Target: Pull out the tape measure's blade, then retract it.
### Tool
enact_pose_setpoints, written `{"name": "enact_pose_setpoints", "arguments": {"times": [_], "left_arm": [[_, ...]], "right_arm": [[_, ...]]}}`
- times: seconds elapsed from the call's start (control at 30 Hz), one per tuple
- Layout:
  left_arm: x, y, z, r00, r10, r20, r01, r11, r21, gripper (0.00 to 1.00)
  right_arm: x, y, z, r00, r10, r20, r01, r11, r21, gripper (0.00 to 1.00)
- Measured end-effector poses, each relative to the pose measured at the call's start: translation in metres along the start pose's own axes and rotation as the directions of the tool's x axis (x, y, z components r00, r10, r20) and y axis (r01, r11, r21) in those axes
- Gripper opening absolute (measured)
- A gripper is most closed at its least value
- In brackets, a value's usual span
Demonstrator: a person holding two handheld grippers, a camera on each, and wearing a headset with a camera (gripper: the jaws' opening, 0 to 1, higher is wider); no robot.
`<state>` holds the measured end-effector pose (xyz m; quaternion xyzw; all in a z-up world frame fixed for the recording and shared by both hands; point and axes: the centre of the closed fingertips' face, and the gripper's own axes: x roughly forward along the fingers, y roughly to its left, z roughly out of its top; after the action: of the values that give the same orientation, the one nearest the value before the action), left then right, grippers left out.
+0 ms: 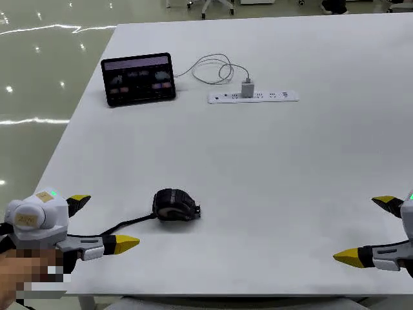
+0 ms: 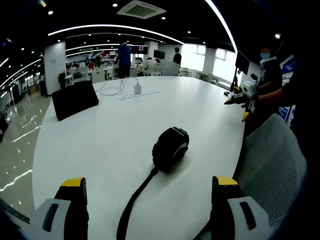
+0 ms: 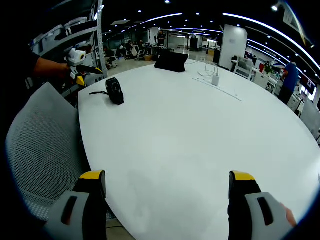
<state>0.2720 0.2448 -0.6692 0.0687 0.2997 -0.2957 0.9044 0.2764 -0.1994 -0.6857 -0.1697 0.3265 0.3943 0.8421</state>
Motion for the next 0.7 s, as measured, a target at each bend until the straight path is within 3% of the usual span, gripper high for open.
{"name": "enact_pose_setpoints", "arguments": {"times": [0.1, 0.17, 0.4, 0.5, 0.63, 0.7], "left_arm": [[0.003, 0.004, 0.001, 0.9997, -0.003, -0.025, 0.003, 1.000, -0.006, 1.00], [0.004, 0.004, 0.006, 0.9998, -0.012, -0.016, 0.012, 1.000, 0.008, 1.00], [0.018, -0.003, 0.016, 0.9956, -0.086, -0.038, 0.088, 0.994, 0.061, 1.00], [0.023, -0.015, 0.014, 0.9822, -0.172, -0.076, 0.175, 0.984, 0.037, 1.00], [0.030, -0.022, 0.008, 0.9670, -0.211, -0.143, 0.226, 0.968, 0.104, 1.00], [0.033, -0.025, 0.008, 0.9631, -0.224, -0.150, 0.241, 0.964, 0.113, 1.00]], "right_arm": [[0.001, -0.001, 0.011, 0.9996, 0.004, 0.026, -0.004, 1.000, -0.008, 1.00], [0.003, 0.000, 0.016, 0.9995, 0.011, 0.031, -0.011, 1.000, -0.012, 1.00], [0.013, 0.007, 0.029, 0.9978, 0.052, 0.041, -0.050, 0.998, -0.049, 1.00], [0.017, 0.011, 0.035, 0.9964, 0.066, 0.053, -0.063, 0.996, -0.062, 1.00], [0.024, 0.017, 0.040, 0.9945, 0.088, 0.057, -0.083, 0.993, -0.078, 1.00], [0.026, 0.019, 0.040, 0.9943, 0.095, 0.049, -0.091, 0.993, -0.080, 1.00]]}}
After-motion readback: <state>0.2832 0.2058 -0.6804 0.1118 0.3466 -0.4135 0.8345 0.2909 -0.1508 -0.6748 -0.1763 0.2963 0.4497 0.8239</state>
